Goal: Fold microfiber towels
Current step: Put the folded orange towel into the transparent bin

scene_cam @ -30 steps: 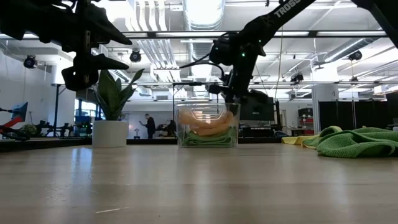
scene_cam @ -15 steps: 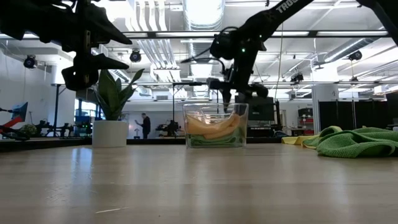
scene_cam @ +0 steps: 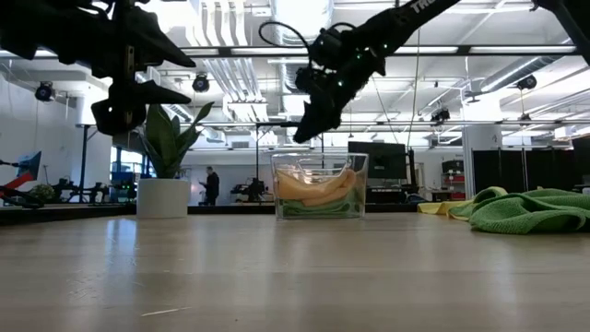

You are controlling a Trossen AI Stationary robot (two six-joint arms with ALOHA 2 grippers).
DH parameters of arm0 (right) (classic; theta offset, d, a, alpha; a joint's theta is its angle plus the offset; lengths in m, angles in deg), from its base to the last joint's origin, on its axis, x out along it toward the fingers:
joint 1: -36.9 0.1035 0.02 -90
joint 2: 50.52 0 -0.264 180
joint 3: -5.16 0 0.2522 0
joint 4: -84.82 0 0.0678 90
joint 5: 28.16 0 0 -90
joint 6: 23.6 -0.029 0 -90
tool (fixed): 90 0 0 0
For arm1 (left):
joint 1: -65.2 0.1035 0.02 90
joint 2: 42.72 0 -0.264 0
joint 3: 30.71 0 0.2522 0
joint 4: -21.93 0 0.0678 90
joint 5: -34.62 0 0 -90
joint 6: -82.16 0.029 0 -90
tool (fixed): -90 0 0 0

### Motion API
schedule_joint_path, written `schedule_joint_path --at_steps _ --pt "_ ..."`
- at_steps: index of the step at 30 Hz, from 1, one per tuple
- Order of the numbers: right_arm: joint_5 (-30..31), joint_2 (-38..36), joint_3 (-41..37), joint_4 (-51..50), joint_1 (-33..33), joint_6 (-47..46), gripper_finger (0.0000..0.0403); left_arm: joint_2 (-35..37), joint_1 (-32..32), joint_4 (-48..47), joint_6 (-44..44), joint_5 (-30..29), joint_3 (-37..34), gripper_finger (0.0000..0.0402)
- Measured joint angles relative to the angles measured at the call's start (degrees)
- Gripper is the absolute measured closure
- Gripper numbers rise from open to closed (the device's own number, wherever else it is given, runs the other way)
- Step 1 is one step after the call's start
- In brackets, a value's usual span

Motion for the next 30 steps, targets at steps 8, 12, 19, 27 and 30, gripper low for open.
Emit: schedule_joint_path --at_steps 8,12,19,27,30 --pt "-0.3 6.2 4.4 -5.9 -2.1 6.9 0.0207 -1.1 0.0 0.1 -1.6 0.2 0.0 0.0211" --pt "-0.4 11.4 11.0 -11.9 -2.5 12.3 0.0177 -1.8 0.1 0.2 -3.1 0.3 0.0 0.0211" --pt "-0.1 22.7 27.8 -23.3 -3.1 17.7 0.0145 -2.5 0.9 0.3 -4.7 0.4 0.0 0.0210" --pt "1.4 31.1 38.7 -30.0 -5.6 14.1 0.0151 -2.7 1.5 0.0 -6.2 0.4 0.0 0.0211" --pt "3.0 31.3 39.2 -31.7 -6.1 14.1 0.0155 -2.6 1.5 0.4 -6.2 0.4 0.1 0.0211"
